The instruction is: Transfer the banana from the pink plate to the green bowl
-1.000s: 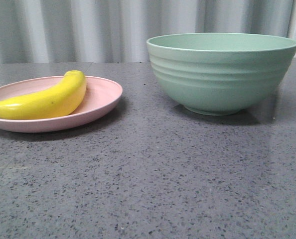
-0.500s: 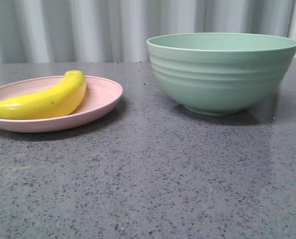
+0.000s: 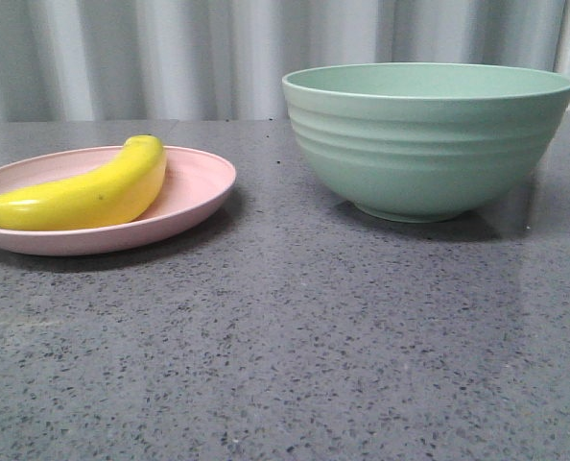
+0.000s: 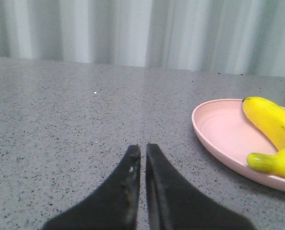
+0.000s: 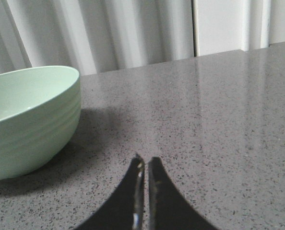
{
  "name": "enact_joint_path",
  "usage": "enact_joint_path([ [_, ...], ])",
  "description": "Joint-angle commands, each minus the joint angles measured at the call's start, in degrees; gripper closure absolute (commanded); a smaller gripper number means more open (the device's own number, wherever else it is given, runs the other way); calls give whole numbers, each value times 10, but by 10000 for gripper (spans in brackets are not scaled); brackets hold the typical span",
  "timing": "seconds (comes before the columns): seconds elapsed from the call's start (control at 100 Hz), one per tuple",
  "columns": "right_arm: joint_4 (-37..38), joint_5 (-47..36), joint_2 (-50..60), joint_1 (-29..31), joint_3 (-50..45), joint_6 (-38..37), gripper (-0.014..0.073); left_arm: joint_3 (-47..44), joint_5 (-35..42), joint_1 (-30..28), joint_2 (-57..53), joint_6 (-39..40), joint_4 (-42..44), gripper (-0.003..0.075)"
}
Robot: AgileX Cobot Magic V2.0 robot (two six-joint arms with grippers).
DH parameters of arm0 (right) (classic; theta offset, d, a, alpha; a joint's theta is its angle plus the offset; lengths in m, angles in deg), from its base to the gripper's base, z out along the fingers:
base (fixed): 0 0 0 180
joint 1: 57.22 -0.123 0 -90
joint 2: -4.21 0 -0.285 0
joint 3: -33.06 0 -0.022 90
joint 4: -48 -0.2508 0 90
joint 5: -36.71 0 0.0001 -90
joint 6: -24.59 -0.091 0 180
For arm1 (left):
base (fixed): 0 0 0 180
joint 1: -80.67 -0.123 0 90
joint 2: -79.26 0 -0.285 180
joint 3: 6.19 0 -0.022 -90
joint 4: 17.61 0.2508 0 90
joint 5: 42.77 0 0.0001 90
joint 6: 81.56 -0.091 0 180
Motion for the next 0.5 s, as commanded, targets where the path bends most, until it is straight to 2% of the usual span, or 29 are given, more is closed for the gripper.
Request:
enact_joint_path([
  [0.0, 9, -16, -39, 3, 44, 5, 666, 46, 35, 0, 36, 4, -6, 739],
  [0.16, 9, 10, -97, 3, 86, 5, 666, 107, 15, 0, 96, 4, -6, 739],
  [0.35, 9, 13, -160, 3, 127, 5, 666, 150, 76, 0, 166, 4, -6, 739],
  [0.49, 4, 2, -189, 3, 149, 5, 666, 166, 85, 0, 206, 4, -6, 739],
])
